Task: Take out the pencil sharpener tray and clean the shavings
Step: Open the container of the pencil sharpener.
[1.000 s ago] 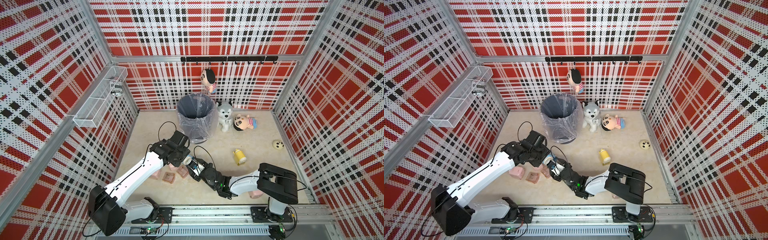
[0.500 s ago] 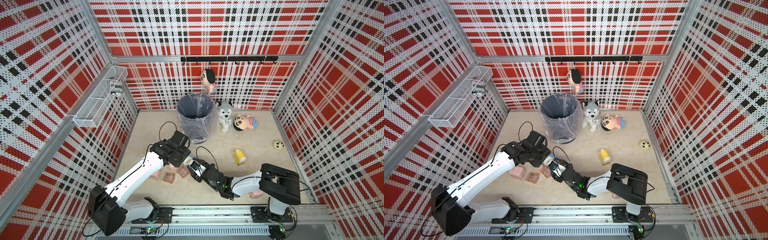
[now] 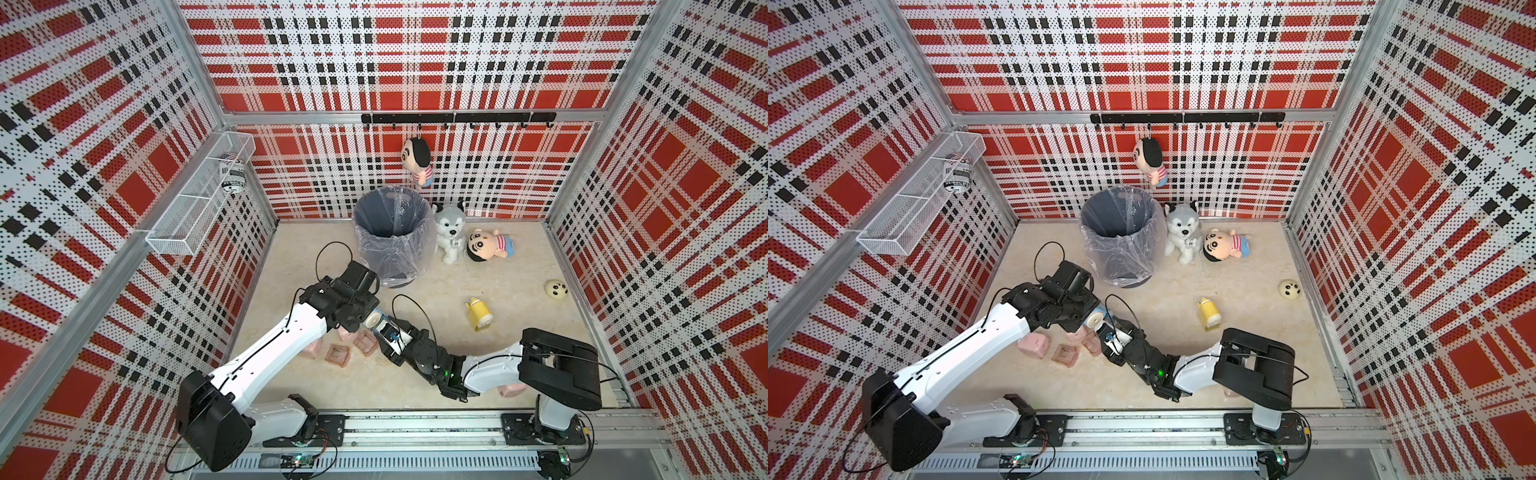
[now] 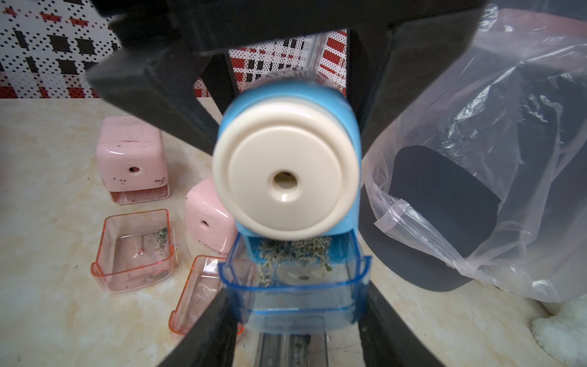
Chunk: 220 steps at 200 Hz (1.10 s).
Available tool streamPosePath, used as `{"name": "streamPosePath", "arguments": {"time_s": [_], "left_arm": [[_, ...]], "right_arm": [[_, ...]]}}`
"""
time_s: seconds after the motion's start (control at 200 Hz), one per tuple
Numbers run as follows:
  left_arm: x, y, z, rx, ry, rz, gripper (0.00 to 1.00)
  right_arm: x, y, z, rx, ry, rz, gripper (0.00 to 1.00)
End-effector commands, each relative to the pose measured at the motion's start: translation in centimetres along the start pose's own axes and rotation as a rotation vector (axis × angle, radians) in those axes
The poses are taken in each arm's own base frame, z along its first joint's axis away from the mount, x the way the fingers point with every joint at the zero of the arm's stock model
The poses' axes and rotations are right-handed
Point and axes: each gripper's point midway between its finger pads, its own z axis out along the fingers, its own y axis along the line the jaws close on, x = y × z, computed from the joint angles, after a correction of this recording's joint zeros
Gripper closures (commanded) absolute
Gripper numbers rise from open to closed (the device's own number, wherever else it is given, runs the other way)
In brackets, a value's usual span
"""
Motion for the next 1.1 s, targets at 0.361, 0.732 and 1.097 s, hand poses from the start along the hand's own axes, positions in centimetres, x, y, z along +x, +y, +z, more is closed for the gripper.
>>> {"name": "streamPosePath", "arguments": {"time_s": [0.361,0.732,1.097], "left_arm": [[-0.6,-1.0,-0.8,0.049,-0.018,0.001,0.58],[-0.5,-1.0,-0.8,0.048,-0.015,0.000,0.58],[-0.6,-0.9,-0.9,0.048,-0.020,-0.007,0.58]], "right_arm": [[-0.9,0.7,1.4,0.012,-0.022,0.012,0.25],[-0.1,0.3,1.4,0.034,-0.003,0.007,0.37],[-0.6,0.2,1.0,0.027,-0.019,0.011,0.54]]}}
